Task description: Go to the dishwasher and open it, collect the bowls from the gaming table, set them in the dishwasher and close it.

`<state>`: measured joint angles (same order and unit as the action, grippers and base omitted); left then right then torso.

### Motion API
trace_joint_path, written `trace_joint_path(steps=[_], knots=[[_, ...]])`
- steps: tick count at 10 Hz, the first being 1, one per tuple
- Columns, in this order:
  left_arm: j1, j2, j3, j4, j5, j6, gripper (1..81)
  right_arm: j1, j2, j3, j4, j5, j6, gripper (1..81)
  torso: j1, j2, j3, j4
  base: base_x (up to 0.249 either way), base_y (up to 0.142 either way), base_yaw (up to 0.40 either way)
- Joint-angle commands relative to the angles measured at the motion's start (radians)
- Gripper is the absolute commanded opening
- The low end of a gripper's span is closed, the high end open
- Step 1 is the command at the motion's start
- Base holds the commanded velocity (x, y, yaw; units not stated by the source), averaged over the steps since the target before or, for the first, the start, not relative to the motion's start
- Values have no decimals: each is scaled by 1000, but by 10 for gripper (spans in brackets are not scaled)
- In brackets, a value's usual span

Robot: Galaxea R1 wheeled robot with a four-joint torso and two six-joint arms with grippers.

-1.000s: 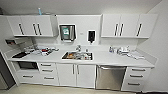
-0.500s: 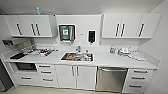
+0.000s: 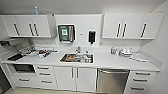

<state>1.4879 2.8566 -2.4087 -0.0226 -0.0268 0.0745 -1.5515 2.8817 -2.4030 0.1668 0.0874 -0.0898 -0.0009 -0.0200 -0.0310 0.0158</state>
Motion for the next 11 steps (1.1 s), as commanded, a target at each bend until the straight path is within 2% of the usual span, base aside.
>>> trace_joint_path(steps=[1,11], knots=[[-51,-6,11,0,53,1,811,47,-6,10,-10,-52,-5,811,1,0,0,0,114,0,0],[-50,-5,10,1,53,1,811,41,-5,9,-10,-51,-5,811,1,0,0,0,116,0,0]])
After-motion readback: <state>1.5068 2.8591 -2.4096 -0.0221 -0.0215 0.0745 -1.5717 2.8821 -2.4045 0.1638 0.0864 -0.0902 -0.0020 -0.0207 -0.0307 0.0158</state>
